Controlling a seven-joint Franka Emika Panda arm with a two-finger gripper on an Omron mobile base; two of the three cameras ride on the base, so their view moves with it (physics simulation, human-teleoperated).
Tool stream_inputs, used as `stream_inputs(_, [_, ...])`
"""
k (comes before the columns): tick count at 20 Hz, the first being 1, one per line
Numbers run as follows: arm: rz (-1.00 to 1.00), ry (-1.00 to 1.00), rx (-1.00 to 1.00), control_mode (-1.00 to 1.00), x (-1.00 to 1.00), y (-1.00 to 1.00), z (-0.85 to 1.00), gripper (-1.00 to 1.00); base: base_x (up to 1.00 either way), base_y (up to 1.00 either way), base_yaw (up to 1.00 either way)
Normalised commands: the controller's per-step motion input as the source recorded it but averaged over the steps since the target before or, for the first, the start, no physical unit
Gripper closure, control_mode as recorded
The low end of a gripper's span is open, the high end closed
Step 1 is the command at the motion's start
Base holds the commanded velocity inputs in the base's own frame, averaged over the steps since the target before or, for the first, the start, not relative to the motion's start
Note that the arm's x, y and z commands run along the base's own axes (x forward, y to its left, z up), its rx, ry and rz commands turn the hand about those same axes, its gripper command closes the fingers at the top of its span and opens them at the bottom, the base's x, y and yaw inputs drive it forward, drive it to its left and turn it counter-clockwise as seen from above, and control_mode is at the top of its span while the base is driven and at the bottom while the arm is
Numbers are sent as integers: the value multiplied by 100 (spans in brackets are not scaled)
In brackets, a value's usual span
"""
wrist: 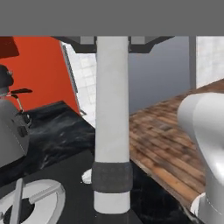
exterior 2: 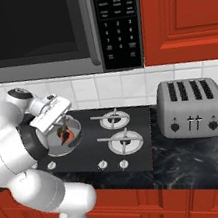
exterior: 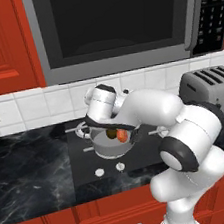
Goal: Put the squash and avocado in the pot. Retrieve the spatula and lightly stir the vegetables in the pot.
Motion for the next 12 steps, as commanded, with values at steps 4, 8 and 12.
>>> stream_inputs(4, [0,0,-6,-100,24,0,-4,100,0,0,0])
stream_inputs(8, [2,0,-11,-100,40,0,0,100,0,0,0])
stream_inputs(12, [0,0,-4,-100,31,0,2,100,0,0,0])
